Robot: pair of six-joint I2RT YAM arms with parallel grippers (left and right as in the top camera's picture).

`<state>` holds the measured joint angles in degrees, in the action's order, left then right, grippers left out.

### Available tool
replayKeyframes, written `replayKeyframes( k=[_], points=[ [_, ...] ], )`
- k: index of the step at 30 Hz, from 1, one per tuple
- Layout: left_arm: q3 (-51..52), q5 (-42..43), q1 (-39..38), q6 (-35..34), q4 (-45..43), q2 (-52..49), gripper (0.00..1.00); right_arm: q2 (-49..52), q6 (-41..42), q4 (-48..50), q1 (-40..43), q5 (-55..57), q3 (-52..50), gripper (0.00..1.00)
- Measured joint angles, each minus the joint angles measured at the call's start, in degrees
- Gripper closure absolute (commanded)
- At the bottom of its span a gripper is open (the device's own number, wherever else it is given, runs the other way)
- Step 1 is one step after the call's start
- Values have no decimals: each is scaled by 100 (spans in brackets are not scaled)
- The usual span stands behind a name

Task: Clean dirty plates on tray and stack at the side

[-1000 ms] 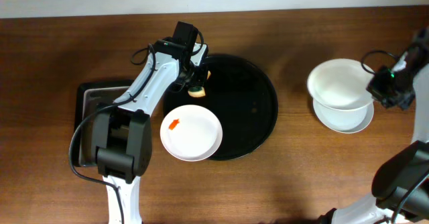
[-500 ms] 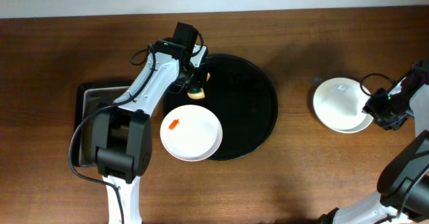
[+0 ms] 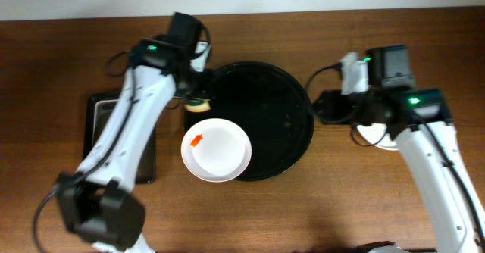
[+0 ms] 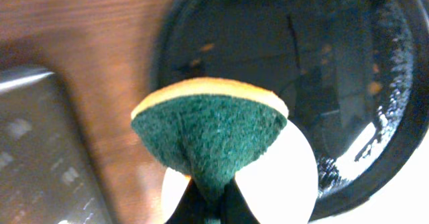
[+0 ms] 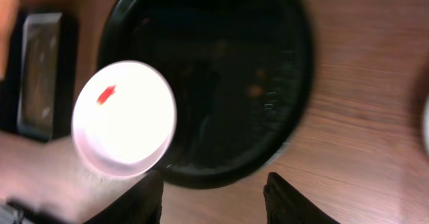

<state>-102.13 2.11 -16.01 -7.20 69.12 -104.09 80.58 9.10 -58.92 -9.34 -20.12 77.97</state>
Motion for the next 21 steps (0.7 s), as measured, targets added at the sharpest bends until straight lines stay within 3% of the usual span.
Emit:
replayKeyframes(
  k=[3,6,10,13,14,21],
  points=[
    [20,-260,767,-33,544,704,100,142,-22,96,-575,2,0,50],
    [603,-562,1797,-39,339,1099,100,380,-31,151,-828,4,0,50],
    [2634,-671,2763,-59,-1589,986,100,686,-33,378,-1058,7,0,50],
    [3738,-708,3106,-66,-2710,894,100,1008,22,433,-1274,4,0,50],
    [4188,-706,3136,-79,-3486,890,100,1172,136,557,-1340,-4,0,50],
    [4804,-706,3143,81,-4240,662,100,2039,619,1001,-1506,-81,2,50]
  ],
)
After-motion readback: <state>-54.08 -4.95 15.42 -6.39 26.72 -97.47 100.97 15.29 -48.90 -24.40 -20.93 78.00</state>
